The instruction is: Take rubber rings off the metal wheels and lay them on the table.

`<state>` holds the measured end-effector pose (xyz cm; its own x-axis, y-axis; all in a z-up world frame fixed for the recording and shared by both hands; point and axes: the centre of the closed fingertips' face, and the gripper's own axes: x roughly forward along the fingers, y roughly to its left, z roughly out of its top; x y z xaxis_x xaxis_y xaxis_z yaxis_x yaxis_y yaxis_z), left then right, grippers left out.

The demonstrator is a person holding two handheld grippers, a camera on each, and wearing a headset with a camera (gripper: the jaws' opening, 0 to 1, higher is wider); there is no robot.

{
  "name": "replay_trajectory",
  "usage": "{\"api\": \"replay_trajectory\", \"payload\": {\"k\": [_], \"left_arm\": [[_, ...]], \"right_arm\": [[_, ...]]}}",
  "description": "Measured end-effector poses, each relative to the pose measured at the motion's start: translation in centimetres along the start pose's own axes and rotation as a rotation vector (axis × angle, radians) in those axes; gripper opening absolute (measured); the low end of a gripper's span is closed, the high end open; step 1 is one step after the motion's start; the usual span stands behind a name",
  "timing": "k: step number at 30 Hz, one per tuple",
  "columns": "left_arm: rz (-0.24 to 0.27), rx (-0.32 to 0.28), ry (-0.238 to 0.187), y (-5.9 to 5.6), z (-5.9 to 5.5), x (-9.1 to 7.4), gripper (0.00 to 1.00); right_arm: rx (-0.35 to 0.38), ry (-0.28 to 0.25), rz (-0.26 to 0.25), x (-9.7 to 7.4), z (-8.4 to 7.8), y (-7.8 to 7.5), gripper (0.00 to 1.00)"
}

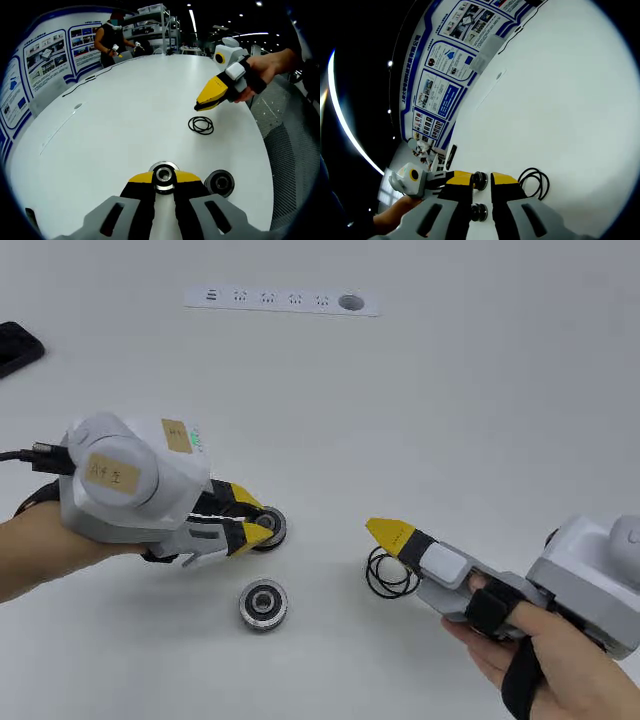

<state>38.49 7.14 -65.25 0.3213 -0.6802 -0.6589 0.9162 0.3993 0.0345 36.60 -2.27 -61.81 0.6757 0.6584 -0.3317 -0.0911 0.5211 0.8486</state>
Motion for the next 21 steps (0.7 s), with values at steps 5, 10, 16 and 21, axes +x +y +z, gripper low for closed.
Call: {"api": "replay_trajectory", "payload": {"k": [5, 10, 16, 21], "left_arm": [[-0.003, 0.005, 0.0, 0.0, 0.0, 0.0, 0.14], [-0.007, 0.024, 0.011, 0.0, 0.0, 0.0, 0.14], [-0.007, 0.012, 0.015, 0.0, 0.0, 0.0, 0.13], [-0.015, 0.021, 0.023, 0.1, -0.1, 0.0, 0.13]], "right_arm": [[0.009, -0.001, 0.001, 0.1, 0.1, 0.0, 0.15], [0.02, -0.001, 0.015, 0.4, 0.0, 0.5, 0.15], [0.02, 0.025, 0.067, 1.8, -0.6, 2.2, 0.16], [0.009, 0.074, 0.096, 3.4, -1.7, 3.1, 0.21]]}}
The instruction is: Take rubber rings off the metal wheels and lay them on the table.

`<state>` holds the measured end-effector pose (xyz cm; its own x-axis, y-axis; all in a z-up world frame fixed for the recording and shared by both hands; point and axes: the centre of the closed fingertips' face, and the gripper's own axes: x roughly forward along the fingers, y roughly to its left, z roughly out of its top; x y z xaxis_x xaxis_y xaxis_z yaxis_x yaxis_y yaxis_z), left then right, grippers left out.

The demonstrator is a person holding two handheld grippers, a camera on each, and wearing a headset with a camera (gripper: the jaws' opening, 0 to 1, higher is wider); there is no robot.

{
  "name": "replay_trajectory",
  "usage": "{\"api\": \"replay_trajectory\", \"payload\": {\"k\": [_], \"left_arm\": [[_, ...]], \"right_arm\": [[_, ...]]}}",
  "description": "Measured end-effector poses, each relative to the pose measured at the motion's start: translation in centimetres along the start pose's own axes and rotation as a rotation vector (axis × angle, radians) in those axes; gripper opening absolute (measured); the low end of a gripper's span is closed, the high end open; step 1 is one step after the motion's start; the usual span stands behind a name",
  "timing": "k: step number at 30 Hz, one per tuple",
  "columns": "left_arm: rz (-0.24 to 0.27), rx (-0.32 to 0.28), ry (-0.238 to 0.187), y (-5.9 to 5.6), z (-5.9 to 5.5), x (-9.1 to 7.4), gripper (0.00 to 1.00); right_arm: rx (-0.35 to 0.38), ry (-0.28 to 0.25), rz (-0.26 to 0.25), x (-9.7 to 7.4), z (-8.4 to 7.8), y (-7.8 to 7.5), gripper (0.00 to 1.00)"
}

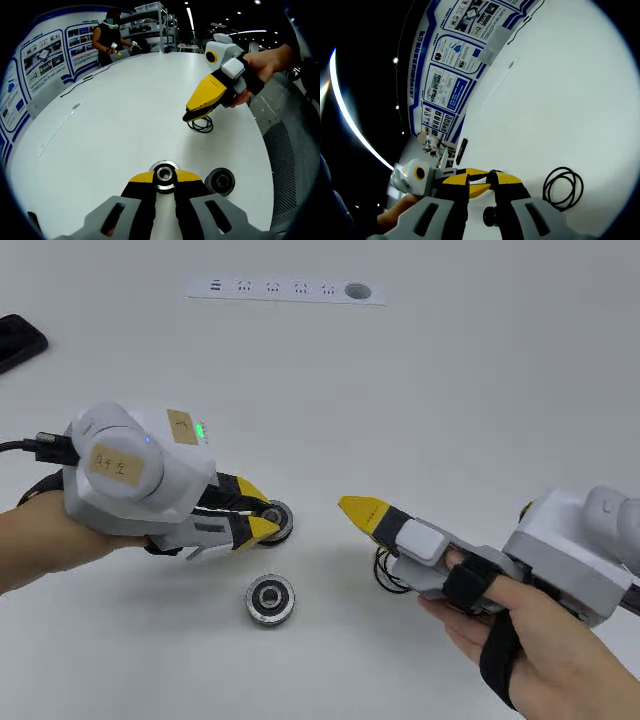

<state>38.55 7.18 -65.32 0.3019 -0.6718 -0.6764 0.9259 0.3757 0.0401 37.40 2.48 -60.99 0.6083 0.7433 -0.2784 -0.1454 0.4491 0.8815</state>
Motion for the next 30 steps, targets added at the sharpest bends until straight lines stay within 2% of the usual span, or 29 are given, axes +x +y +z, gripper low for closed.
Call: {"api": "replay_trajectory", "payload": {"k": [6, 12, 18, 30], "left_arm": [[-0.01, 0.0, 0.017, 0.1, 0.0, 0.0, 0.13], [-0.015, 0.006, 0.02, 0.0, -0.1, 0.0, 0.13], [-0.022, 0.006, 0.02, 0.0, -0.1, 0.1, 0.13], [-0.024, 0.011, 0.027, -0.1, 0.0, 0.1, 0.13]], "right_arm": [[-0.029, 0.069, 0.01, 1.8, -1.6, 0.0, 0.3], [-0.026, 0.101, -0.024, 3.4, -2.6, -1.3, 0.36], [-0.007, 0.102, -0.037, 4.4, -2.8, -2.1, 0.39], [0.015, 0.105, -0.027, 4.8, -3.0, -1.7, 0.4]]}}
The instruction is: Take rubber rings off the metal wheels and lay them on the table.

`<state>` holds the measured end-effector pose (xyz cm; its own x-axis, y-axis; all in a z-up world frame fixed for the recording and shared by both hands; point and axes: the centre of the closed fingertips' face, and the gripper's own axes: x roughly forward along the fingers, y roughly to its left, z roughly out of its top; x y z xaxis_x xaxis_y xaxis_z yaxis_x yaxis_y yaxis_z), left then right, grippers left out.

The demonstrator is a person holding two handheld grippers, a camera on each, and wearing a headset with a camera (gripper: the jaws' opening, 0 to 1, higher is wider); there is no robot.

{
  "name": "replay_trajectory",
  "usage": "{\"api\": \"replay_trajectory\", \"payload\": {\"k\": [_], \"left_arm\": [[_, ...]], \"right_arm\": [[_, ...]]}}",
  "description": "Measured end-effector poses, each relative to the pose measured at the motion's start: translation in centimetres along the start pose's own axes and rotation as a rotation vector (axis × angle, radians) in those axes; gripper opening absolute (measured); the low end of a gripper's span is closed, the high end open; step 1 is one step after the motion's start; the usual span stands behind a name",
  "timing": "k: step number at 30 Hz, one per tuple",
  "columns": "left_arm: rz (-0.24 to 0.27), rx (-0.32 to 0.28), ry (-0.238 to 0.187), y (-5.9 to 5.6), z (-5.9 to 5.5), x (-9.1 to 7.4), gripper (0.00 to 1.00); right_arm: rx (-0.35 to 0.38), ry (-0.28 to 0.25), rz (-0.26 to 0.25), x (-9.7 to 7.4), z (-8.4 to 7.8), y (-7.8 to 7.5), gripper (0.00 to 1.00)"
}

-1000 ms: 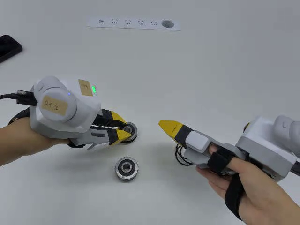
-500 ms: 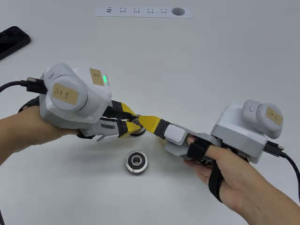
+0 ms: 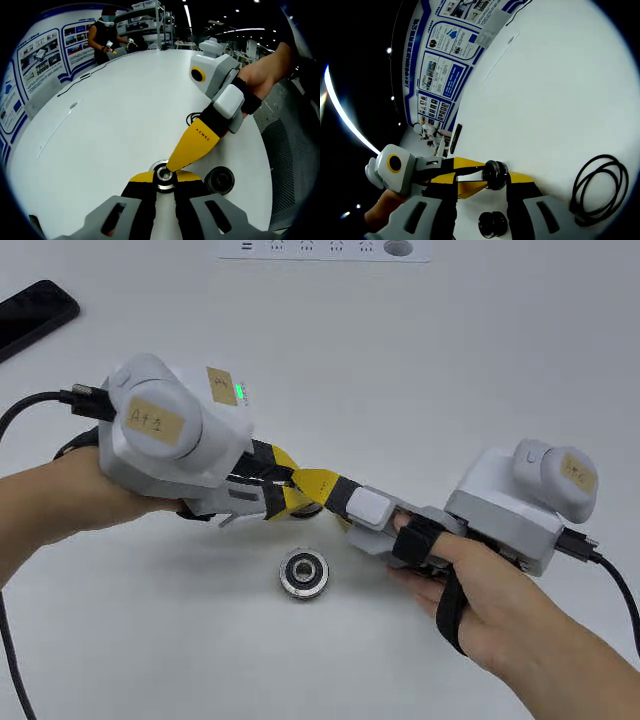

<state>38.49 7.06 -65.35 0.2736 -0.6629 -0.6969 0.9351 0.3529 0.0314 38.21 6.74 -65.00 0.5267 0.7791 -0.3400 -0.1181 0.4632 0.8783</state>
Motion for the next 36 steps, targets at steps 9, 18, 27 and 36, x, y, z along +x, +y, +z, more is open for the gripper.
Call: {"api": "replay_trajectory", "payload": {"k": [9, 18, 27, 36], "left_arm": [[0.001, 0.0, 0.002, 0.0, 0.1, 0.0, 0.13], [0.001, -0.003, -0.001, 0.0, 0.0, 0.0, 0.13], [0.0, -0.002, -0.002, 0.0, 0.0, 0.0, 0.13], [-0.003, 0.002, 0.0, 0.0, 0.0, 0.0, 0.13]], "right_arm": [[-0.015, 0.013, 0.017, -0.2, -0.3, 0.6, 0.4], [-0.011, 0.006, 0.025, -0.5, -0.2, 0.7, 0.37], [-0.013, 0.008, 0.023, -0.7, 0.1, 0.1, 0.28], [0.025, 0.025, -0.037, -0.6, 0.1, -2.0, 0.03]]}}
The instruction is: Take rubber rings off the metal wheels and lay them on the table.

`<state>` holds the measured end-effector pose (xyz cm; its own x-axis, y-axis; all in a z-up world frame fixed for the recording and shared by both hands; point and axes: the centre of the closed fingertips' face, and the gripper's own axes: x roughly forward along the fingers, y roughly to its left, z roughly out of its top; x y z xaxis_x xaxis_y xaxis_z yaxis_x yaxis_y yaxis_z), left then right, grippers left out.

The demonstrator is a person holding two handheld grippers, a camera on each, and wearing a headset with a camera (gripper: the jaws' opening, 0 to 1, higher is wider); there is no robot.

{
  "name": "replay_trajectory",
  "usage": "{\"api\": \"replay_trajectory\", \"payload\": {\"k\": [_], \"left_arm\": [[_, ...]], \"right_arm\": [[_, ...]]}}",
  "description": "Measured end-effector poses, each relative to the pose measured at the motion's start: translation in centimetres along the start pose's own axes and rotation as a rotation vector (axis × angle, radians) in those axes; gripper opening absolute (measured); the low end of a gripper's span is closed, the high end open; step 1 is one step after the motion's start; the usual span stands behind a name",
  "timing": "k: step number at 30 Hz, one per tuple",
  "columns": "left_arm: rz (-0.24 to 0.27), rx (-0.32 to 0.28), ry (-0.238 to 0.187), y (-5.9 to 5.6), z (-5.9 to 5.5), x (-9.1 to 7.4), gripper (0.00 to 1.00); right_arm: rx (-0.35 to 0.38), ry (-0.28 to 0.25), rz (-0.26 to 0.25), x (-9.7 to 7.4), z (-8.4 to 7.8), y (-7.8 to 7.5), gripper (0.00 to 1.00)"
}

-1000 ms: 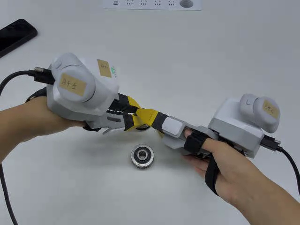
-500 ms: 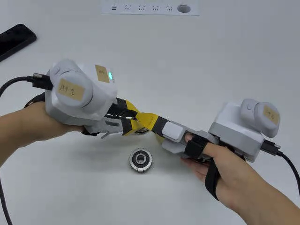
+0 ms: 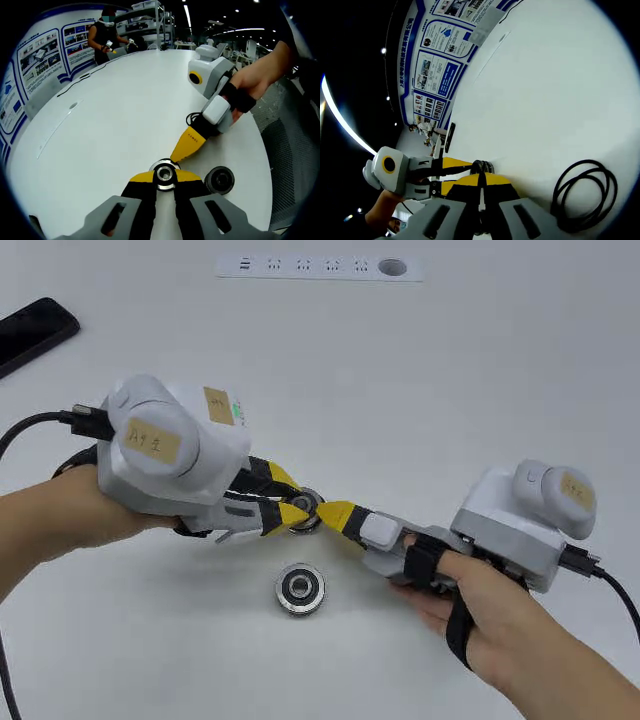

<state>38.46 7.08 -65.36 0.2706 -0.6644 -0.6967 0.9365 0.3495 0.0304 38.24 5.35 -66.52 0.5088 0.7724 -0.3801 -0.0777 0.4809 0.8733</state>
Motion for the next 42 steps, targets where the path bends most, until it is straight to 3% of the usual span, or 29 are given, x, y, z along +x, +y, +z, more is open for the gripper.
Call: {"api": "replay_trajectory", "payload": {"k": [19, 31, 42], "left_arm": [[0.003, -0.008, -0.01, 0.0, 0.0, -0.1, 0.13], [0.004, -0.001, -0.008, 0.0, 0.0, -0.1, 0.13], [0.011, -0.005, -0.015, 0.1, 0.0, 0.0, 0.13]], "right_arm": [[0.001, -0.001, -0.046, 0.0, -0.1, 0.3, 0.01], [-0.073, 0.003, -0.055, 0.3, -0.1, 0.8, 0.01], [-0.204, 0.016, -0.086, 0.5, -0.1, 1.2, 0.01]]}}
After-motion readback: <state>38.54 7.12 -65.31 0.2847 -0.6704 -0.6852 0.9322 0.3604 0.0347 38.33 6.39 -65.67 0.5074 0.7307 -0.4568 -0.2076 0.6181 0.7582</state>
